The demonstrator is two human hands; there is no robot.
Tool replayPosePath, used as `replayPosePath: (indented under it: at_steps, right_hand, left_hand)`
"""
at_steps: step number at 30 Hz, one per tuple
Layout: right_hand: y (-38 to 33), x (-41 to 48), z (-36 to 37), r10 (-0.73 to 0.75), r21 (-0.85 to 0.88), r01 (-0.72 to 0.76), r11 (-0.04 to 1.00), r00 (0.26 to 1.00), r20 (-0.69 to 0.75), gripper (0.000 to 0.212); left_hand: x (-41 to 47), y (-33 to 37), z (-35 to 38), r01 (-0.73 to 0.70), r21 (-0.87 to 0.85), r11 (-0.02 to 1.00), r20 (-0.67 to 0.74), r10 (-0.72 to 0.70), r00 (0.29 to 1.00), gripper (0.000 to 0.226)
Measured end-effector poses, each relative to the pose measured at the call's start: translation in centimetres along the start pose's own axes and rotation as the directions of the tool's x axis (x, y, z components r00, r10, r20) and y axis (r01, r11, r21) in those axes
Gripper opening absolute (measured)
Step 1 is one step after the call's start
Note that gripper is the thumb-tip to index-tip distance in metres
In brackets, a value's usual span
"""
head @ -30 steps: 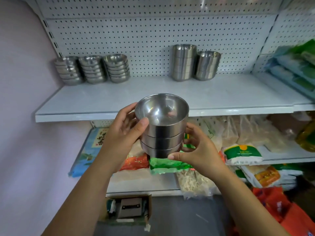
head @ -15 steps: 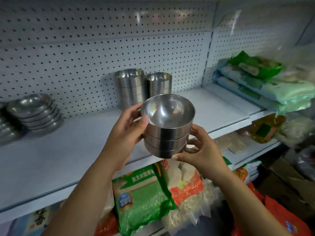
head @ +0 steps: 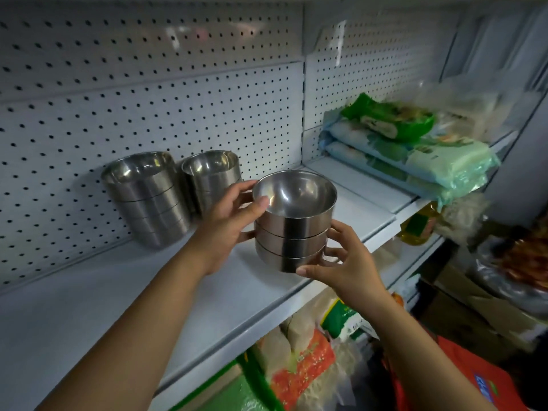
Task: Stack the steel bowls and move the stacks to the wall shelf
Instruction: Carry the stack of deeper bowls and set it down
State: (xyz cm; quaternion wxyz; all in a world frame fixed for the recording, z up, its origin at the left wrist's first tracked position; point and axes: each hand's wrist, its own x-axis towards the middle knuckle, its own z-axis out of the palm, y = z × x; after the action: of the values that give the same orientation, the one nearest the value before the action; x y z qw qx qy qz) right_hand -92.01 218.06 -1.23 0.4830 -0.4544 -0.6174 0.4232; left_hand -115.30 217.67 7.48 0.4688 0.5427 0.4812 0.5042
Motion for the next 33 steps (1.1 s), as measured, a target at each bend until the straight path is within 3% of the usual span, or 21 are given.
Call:
replayPosePath:
  at_steps: [13, 18, 21, 23, 25, 28, 33]
  right_hand:
    - [4.5, 7.4, -3.1, 0.034, -0.070, -0.023, 0.997, 0.987, 0.158, 0.095]
    - [5.3, 8.0, -3.2, 0.030, -0.003, -0.030, 1.000, 0.976, 0.215, 0.094]
    - [5.4, 8.0, -3.2, 0.017, -0.020, -0.012, 1.000, 0.965, 0.263, 0.105]
    - [4.9, 7.9, -3.1, 0.013, -0.043, 0.001, 0.999, 0.950, 0.313, 0.120]
    - [4.5, 8.1, -2.6, 0.008, -0.031, 0.003, 1.000, 0.935, 0.354, 0.136]
    - [4.1, 8.8, -1.6, -0.024, -0.055, 0.044, 0.998, 0.946, 0.323, 0.148]
    - [4.3, 10.2, -0.9, -0.068, -0.064, 0.089, 0.994, 0.957, 0.280, 0.147]
  left_hand:
    - [5.0, -4.2, 2.9, 0.002, -0.051, 0.999, -0.125, -0.008, 0.992, 0.074]
    - [5.4, -4.5, 3.3, -0.029, -0.022, 0.999, -0.138, 0.026, 0.990, 0.056]
    - [5.5, -4.1, 2.8, -0.023, 0.064, 0.998, -0.133, 0.031, 0.991, 0.049]
    - [5.5, -3.5, 2.0, -0.026, 0.226, 0.974, -0.129, 0.057, 0.990, 0.056]
    - [5.2, -2.6, 1.3, -0.078, 0.408, 0.910, -0.139, 0.146, 0.980, 0.065]
    - [4.6, -0.7, 1.1, -0.210, 0.604, 0.769, -0.096, 0.332, 0.939, 0.054]
    - [5.3, -0.7, 0.5, -0.286, 0.734, 0.616, 0.027, 0.395, 0.918, 0.034]
